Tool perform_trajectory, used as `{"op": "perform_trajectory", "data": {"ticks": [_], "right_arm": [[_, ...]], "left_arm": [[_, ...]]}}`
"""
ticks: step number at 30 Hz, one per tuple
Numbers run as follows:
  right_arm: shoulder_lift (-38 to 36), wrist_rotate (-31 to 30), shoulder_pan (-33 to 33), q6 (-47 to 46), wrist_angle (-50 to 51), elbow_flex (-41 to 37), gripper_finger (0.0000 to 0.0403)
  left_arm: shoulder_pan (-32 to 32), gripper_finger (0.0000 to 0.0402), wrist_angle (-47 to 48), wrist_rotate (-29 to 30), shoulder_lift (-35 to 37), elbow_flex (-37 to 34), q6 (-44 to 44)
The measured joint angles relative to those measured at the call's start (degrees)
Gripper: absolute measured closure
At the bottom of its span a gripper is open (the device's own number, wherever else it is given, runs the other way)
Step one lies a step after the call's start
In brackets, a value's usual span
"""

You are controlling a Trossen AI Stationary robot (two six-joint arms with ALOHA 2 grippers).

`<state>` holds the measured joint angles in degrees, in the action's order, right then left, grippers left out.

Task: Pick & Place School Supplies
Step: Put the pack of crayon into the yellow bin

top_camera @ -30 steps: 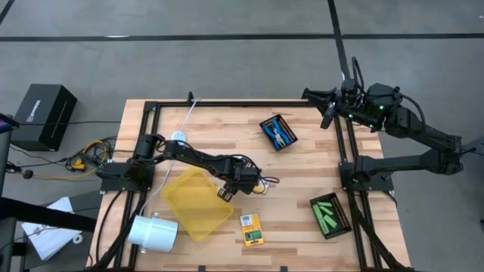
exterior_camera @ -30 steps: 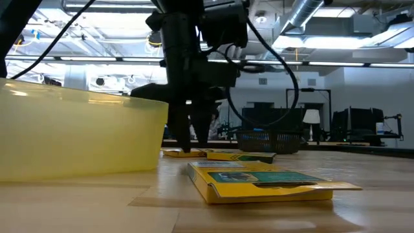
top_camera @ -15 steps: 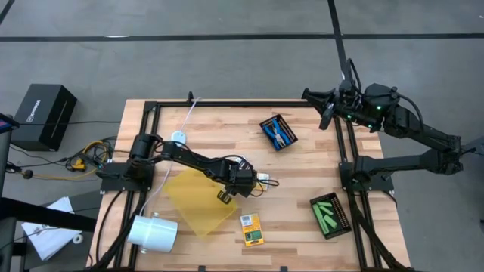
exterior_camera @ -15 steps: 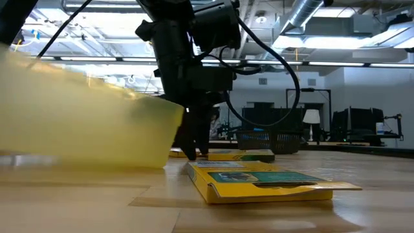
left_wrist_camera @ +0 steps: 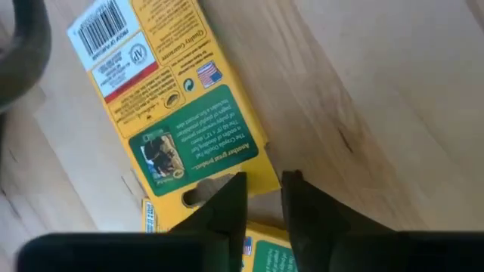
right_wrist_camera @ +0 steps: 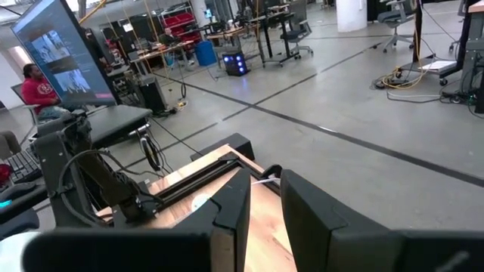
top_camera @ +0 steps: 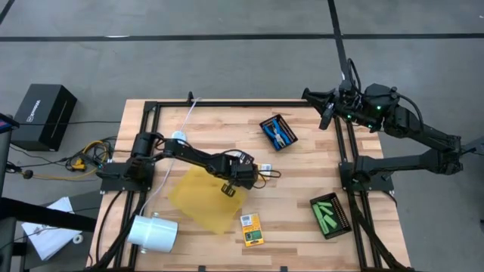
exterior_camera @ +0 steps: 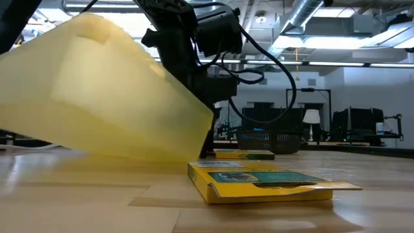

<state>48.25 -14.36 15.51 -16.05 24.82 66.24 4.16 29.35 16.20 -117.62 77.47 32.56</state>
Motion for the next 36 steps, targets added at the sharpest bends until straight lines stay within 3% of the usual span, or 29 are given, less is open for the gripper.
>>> {"op": "perform_trajectory", "data": {"ticks": [4,7,13,22,36], "right_arm": [[0.0,0.0,0.0,0.0,0.0,0.0,0.0335],[0.0,0.0,0.0,0.0,0.0,0.0,0.0335],[0.0,0.0,0.0,0.0,0.0,0.0,0.0335],[0.1,-0.3,0.0,0.3,-2.7,0.0,0.0335],[0.1,-0.4,0.0,2.6,-8.4,0.0,0.0335]], "left_arm": [[-1.2,0.0388,-0.2,-0.2,0.0,0.0,0.2],[-1.3,0.0397,-0.2,-0.1,0.0,0.0,1.6],[-1.2,0.0401,0.0,-0.9,1.0,0.1,1.9],[-1.3,0.0401,-0.4,-0.9,9.1,0.3,3.0],[-0.7,0.0401,3.9,5.0,18.9,0.3,3.2]]}}
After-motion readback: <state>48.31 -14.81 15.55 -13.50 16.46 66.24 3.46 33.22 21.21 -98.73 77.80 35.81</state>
